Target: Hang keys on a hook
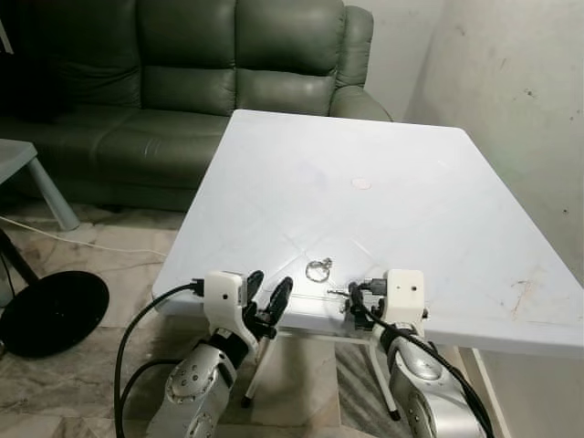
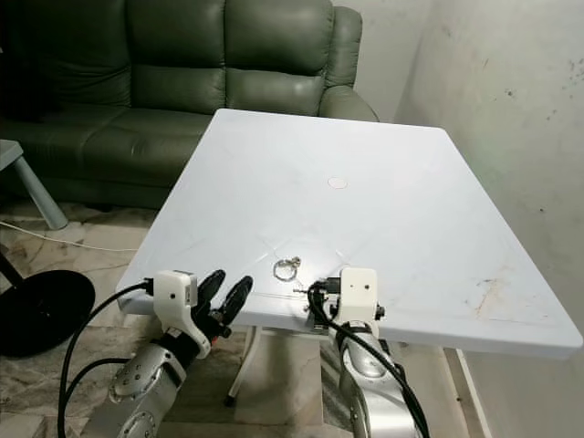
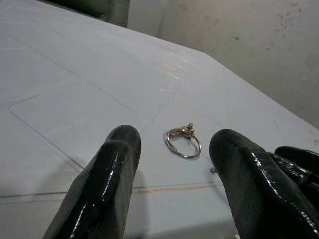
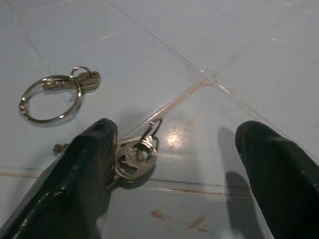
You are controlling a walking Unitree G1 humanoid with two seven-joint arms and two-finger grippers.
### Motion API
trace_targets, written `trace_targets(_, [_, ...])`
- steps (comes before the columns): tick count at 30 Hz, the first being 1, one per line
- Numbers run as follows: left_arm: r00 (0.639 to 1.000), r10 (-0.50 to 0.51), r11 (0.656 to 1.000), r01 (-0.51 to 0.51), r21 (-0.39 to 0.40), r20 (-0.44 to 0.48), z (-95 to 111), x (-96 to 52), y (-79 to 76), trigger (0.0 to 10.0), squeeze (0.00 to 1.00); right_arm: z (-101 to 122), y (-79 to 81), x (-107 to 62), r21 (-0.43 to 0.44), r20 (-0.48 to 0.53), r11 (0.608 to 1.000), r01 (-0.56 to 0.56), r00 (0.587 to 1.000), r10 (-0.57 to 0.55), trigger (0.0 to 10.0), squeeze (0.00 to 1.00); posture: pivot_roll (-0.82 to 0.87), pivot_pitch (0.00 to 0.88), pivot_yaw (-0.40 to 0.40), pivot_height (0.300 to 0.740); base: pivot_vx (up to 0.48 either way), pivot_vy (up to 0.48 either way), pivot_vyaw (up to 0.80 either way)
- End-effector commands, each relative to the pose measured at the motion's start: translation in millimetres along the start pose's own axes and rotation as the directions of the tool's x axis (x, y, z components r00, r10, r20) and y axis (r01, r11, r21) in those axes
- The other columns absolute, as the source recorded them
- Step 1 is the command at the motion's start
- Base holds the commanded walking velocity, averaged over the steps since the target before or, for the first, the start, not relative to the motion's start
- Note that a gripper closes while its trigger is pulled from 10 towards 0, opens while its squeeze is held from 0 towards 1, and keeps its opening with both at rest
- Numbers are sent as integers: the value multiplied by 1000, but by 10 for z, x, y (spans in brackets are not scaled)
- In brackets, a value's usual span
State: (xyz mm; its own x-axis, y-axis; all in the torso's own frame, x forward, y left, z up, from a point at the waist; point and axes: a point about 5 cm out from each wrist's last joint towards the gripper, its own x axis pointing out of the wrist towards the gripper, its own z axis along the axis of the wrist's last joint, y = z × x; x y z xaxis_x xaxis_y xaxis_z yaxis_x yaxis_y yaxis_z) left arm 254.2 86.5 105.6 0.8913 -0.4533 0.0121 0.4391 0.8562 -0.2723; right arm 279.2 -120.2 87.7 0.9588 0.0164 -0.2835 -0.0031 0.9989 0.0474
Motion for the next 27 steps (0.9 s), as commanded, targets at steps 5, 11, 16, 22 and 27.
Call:
trace_targets(5, [1000, -17, 1000, 17, 0, 10, 39, 4, -45, 10000, 0, 84, 74, 17, 12, 18, 1000, -7, 1000, 7, 10000, 0, 86, 41, -65, 740, 0, 0, 0])
trace_targets(11, [1000, -15, 1000, 15, -2, 13, 44, 4, -45, 10000, 0, 96, 140, 24, 31, 18, 1000, -5, 1000, 4, 7412, 0, 86, 41, -65, 740, 0, 0, 0])
trace_targets(16, [1000, -12, 1000, 12, -2, 13, 44, 8, -46, 10000, 0, 83, 166, 33, 26, 10, 1000, 0, 1000, 0, 5843, 0, 90, 35, -66, 740, 0, 0, 0])
trace_targets(22, [1000, -9, 1000, 9, 0, 15, 47, 9, -50, 10000, 0, 45, 208, 34, 41, -17, 999, -8, 1000, 8, 9255, 0, 93, 33, -67, 740, 0, 0, 0])
trace_targets(27, [1000, -7, 1000, 7, -1, 16, 45, 10, -56, 10000, 0, 36, 240, 33, 45, -18, 999, -15, 1000, 15, 10000, 0, 96, 30, -72, 740, 0, 0, 0])
